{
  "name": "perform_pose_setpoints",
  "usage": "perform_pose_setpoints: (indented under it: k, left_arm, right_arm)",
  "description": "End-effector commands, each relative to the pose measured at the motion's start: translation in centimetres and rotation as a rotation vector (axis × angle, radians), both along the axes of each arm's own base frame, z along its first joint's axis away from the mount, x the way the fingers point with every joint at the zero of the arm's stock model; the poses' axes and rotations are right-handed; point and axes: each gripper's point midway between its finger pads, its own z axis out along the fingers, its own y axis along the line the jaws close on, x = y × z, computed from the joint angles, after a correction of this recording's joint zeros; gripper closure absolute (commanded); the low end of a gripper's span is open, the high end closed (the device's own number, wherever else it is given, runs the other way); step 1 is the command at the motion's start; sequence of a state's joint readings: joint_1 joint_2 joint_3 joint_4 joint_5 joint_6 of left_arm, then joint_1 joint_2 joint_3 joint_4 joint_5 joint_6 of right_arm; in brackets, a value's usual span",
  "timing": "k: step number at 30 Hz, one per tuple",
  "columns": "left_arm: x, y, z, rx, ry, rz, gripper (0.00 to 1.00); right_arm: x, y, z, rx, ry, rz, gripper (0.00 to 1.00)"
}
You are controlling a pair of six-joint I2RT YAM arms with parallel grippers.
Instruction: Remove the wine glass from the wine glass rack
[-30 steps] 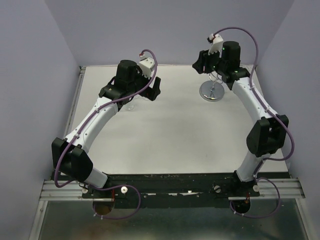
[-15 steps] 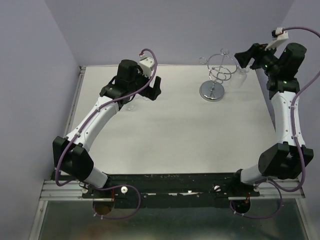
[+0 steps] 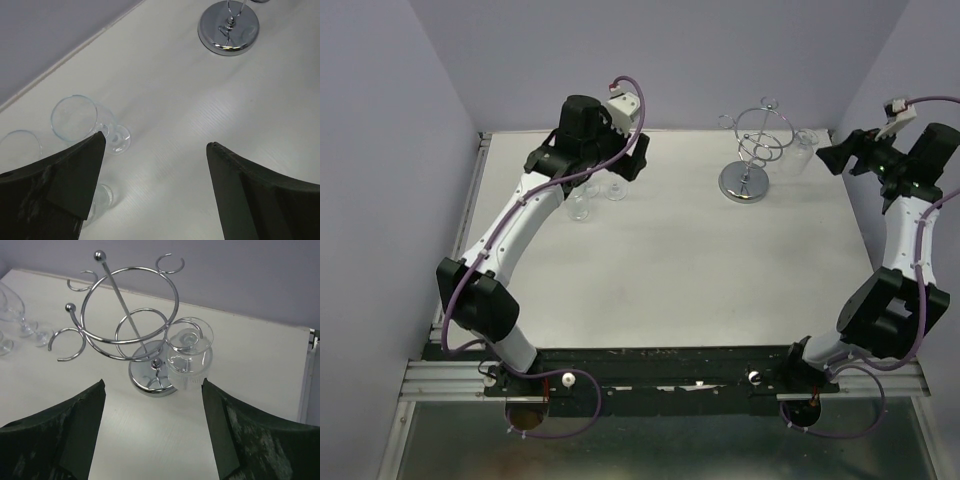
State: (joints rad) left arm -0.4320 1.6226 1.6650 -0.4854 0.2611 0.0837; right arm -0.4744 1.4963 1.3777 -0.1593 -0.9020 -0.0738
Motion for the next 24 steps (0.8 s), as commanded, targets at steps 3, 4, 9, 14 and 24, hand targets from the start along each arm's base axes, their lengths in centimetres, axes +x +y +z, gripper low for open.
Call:
perform_pose_setpoints:
  k: [3, 4, 9, 14, 24]
  left_arm:
    - [0.3, 1.1, 2.5, 0.128, -0.186, -0.067, 0.01]
    - [0.3, 1.3, 2.6, 0.138, -0.200, -0.073, 0.01]
    - [1.3, 1.8, 2.5, 0.223, -0.200, -0.076, 0.01]
    - [2.2, 1.8, 2.7, 0.249, -0.203, -0.066, 0.01]
    - [2.6, 1.6, 2.1, 0.318, -0.203, -0.083, 0.01]
  right_arm:
    - [-0.9, 1.3, -5.3, -0.188, -0.095, 0.283, 0.14]
    - [-0.9, 1.4, -5.8, -0.212, -0.114, 0.307, 0.14]
    - [0.2, 1.2, -7.2, -0.271, -0.195, 0.417, 0.12]
    - [2.0, -0.4, -6.9, -0.241, -0.200, 0.419, 0.12]
    - [5.7, -2.8, -8.2, -0.186, -0.166, 0.436, 0.14]
